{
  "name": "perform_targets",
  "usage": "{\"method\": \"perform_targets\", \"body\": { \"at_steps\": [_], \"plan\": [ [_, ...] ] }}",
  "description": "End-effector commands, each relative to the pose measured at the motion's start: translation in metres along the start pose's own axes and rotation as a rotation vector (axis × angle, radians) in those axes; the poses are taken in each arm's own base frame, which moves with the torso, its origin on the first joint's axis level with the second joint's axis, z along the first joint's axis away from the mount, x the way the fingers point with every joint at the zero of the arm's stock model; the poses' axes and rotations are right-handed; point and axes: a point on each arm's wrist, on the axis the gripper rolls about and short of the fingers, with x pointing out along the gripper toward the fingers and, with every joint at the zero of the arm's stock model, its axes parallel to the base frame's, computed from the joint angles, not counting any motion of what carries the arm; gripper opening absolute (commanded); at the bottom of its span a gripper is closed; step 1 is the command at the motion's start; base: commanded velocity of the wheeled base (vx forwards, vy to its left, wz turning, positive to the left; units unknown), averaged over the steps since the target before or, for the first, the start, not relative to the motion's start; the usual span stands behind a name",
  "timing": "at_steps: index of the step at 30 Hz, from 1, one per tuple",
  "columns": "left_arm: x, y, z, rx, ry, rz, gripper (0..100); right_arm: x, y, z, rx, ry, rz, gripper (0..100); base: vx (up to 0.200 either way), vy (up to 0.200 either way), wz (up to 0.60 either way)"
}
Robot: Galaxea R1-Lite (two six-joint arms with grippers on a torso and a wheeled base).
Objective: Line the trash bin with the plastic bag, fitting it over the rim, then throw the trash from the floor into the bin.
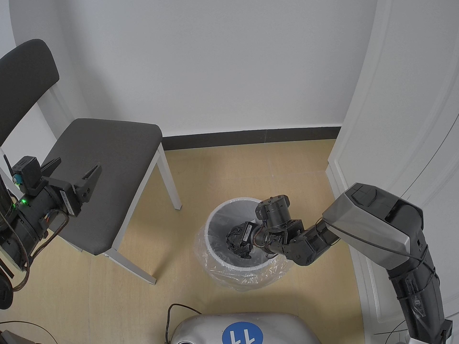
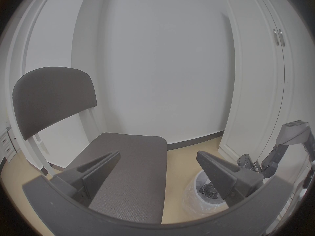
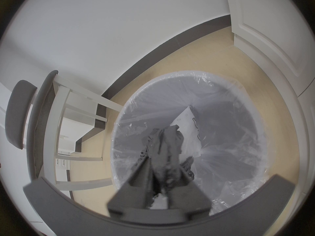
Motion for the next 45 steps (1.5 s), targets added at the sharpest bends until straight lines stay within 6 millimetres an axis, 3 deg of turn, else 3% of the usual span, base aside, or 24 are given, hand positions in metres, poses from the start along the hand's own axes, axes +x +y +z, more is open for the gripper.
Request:
{"method": "perform_targets", "body": {
  "at_steps": [1, 15, 24, 30, 33, 36, 45],
  "plan": [
    [0.0, 0.0, 0.0, 0.0, 0.001, 0.0, 100, 0.003, 0.001, 0.001, 0.007, -0.018, 0.001, 100, 0.0, 0.0, 0.0],
    [0.0, 0.0, -0.001, 0.001, 0.004, 0.0, 100, 0.007, 0.002, 0.005, 0.066, -0.172, 0.09, 100, 0.0, 0.0, 0.0],
    [0.001, 0.0, 0.001, 0.0, -0.005, 0.001, 100, -0.025, 0.021, 0.02, 0.024, -0.227, 0.139, 100, 0.0, 0.0, 0.0],
    [0.0, 0.0, 0.002, -0.001, -0.01, 0.002, 100, -0.046, 0.03, 0.043, -0.018, -0.317, 0.129, 100, 0.0, 0.0, 0.0],
    [0.0, 0.0, 0.003, -0.001, -0.011, 0.003, 100, -0.054, 0.032, 0.037, -0.037, -0.295, 0.129, 100, 0.0, 0.0, 0.0],
    [0.0, 0.0, 0.001, 0.0, -0.007, 0.001, 100, -0.042, 0.029, 0.01, -0.18, -0.247, 0.089, 100, 0.0, 0.0, 0.0],
    [0.001, 0.0, -0.001, 0.002, 0.002, -0.001, 100, -0.035, 0.047, -0.022, -0.055, -0.272, 0.31, 100, 0.0, 0.0, 0.0]
  ]
}}
